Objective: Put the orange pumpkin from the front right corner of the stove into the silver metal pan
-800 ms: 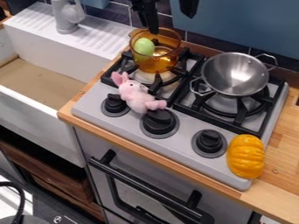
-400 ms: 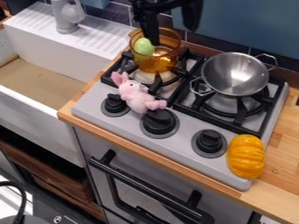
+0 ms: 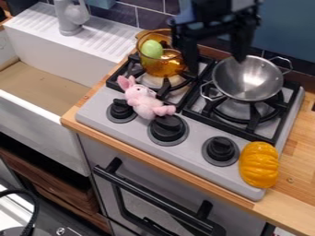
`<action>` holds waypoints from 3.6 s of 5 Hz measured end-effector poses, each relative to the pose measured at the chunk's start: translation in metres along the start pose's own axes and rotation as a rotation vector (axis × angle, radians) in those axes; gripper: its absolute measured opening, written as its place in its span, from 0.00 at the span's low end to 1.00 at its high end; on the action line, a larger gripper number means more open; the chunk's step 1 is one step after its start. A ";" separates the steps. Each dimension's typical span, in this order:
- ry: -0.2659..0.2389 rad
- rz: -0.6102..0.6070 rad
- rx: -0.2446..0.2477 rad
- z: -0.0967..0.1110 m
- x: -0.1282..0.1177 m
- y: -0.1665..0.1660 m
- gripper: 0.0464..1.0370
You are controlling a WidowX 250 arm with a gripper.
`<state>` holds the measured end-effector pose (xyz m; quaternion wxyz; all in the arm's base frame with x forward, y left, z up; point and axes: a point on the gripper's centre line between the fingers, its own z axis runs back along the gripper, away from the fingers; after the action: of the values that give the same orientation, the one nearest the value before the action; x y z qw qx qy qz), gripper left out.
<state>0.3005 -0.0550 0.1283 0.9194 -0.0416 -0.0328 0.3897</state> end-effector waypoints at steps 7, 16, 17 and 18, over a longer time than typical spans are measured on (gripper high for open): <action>-0.027 -0.467 -0.006 -0.072 -0.085 -0.035 0.96; -0.042 -0.327 0.043 -0.094 -0.080 -0.021 0.81; -0.032 -0.312 0.006 -0.077 -0.081 -0.026 0.81; -0.052 -0.262 -0.032 -0.054 -0.075 -0.032 0.81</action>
<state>0.2759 -0.1341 0.0756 0.9605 -0.0417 -0.0680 0.2665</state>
